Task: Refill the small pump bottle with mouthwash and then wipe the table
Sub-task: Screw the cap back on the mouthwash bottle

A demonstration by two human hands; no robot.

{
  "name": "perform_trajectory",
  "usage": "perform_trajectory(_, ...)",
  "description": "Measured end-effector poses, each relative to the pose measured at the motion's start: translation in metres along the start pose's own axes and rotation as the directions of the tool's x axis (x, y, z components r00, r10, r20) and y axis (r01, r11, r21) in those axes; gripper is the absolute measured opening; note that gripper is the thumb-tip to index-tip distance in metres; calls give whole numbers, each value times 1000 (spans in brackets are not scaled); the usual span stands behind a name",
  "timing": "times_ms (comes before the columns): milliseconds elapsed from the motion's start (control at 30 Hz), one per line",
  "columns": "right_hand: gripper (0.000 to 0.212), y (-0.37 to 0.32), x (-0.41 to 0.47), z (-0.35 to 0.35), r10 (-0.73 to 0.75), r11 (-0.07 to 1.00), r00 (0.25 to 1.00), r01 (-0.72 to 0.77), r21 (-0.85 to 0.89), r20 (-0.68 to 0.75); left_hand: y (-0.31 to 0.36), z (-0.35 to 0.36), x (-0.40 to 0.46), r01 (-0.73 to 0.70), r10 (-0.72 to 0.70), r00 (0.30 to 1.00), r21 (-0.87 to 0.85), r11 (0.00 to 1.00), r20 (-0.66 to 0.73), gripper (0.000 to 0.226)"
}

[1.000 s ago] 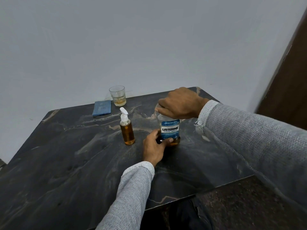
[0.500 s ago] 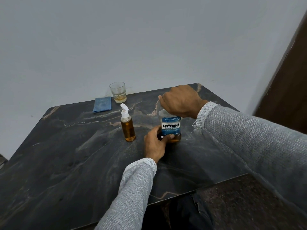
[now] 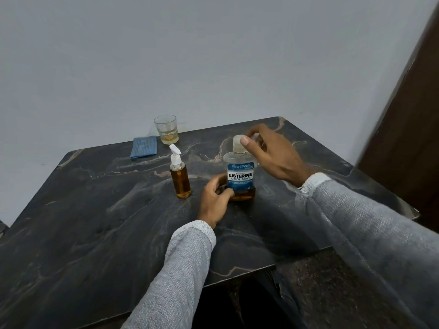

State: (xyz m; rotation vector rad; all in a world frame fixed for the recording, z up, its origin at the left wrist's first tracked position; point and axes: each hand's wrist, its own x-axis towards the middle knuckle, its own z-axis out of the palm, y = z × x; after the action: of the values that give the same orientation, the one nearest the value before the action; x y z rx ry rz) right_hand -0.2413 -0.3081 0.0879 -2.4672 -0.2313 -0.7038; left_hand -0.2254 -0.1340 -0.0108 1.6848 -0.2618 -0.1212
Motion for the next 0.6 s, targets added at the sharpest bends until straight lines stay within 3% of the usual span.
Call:
perform_trajectory(133, 74, 13, -27, 22, 157, 926, 979, -191, 325, 128, 1, 1, -1, -1, 0, 999, -43, 999, -42, 45)
perform_trajectory(267, 82, 20, -47, 52, 210, 822, 943, -313, 475, 258, 3, 1, -2, -31, 24, 994, -68, 997, -108, 46)
perform_trajectory(600, 65, 34, -61, 79, 197, 871, 977, -214, 441, 85, 4, 5, -1, -20, 17, 992, -25, 999, -123, 44)
